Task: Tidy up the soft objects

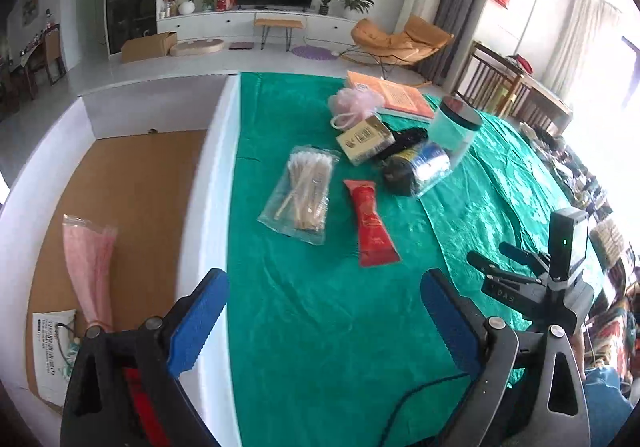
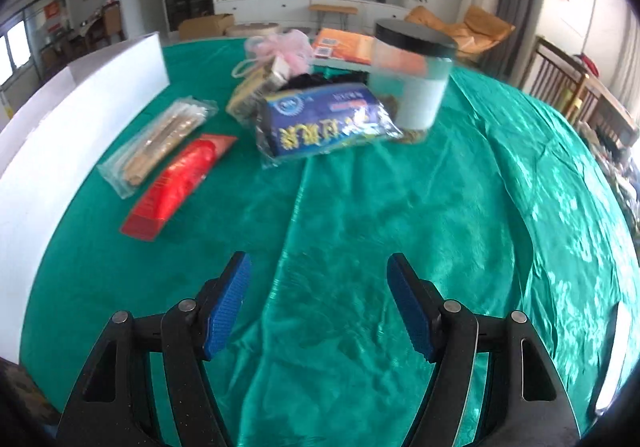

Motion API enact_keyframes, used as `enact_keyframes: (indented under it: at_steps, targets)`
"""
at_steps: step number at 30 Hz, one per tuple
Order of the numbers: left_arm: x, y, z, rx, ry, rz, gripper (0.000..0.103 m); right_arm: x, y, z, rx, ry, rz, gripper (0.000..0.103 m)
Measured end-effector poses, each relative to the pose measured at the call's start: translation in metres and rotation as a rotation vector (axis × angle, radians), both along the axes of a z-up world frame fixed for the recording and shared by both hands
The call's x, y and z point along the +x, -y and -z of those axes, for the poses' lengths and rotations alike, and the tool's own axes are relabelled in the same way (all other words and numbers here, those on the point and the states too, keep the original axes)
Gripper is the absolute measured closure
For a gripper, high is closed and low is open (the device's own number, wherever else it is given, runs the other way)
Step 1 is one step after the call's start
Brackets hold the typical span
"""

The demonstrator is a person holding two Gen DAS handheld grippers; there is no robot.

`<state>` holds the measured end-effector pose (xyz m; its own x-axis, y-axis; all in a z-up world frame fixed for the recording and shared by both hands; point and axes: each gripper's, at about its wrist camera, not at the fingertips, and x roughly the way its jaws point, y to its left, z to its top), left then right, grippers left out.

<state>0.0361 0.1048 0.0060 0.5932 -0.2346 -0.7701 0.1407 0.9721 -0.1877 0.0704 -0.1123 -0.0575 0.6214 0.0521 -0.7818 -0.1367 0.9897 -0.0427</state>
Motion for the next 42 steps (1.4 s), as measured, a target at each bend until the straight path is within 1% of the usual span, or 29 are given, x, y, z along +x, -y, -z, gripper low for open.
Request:
enact_keyframes:
  at_steps: [1, 3, 5, 6, 7, 9, 13, 15, 18, 20, 23, 28, 32, 42]
  targets:
    - [0.0, 0.017, 0.011, 0.01, -0.024, 0.031, 0.007, -0.001, 0.017, 0.008, 0.014, 0.0, 0.044, 0.029]
    - [0.003, 0.044, 0.036, 0.036, -0.068, 0.07, 0.007, -0.008, 0.045, 0.01, 0.036, 0.026, 0.106, 0.029]
    - [0.01, 0.06, 0.06, 0.058, -0.108, 0.079, 0.007, -0.012, 0.061, 0.012, 0.077, 0.031, 0.154, 0.029]
    - [0.012, 0.064, 0.072, 0.066, -0.122, 0.076, 0.007, -0.012, 0.064, 0.009, 0.106, 0.034, 0.163, 0.029]
    - [0.015, 0.066, 0.079, 0.079, -0.131, 0.07, 0.007, -0.015, 0.067, 0.005, 0.112, 0.046, 0.174, 0.029]
    - [0.021, 0.067, 0.091, 0.104, -0.137, 0.056, 0.007, -0.015, 0.07, 0.004, 0.1, 0.052, 0.198, 0.029]
    - [0.032, 0.069, 0.102, 0.143, -0.111, 0.042, 0.007, -0.008, 0.065, 0.015, 0.11, 0.013, 0.204, 0.029]
    - [0.036, 0.069, 0.109, 0.162, -0.107, 0.042, 0.007, -0.008, 0.063, 0.017, 0.109, 0.012, 0.206, 0.029]
    - [0.037, 0.072, 0.112, 0.203, -0.071, 0.061, 0.006, -0.012, 0.062, 0.018, 0.111, 0.012, 0.206, 0.03]
    - [0.038, 0.071, 0.112, 0.196, -0.063, 0.063, 0.004, -0.011, 0.062, 0.018, 0.106, 0.011, 0.206, 0.029]
    - [0.038, 0.071, 0.114, 0.192, -0.048, 0.073, 0.0, -0.011, 0.058, 0.02, 0.092, 0.003, 0.194, 0.025]
    - [0.036, 0.072, 0.114, 0.189, -0.025, 0.066, 0.0, -0.01, 0.051, 0.022, 0.044, -0.011, 0.181, 0.022]
    - [0.036, 0.072, 0.115, 0.189, -0.019, 0.062, 0.0, -0.01, 0.05, 0.022, 0.044, -0.013, 0.176, 0.02]
    - [0.036, 0.072, 0.115, 0.189, -0.02, 0.062, 0.0, -0.01, 0.05, 0.022, 0.045, -0.013, 0.177, 0.02]
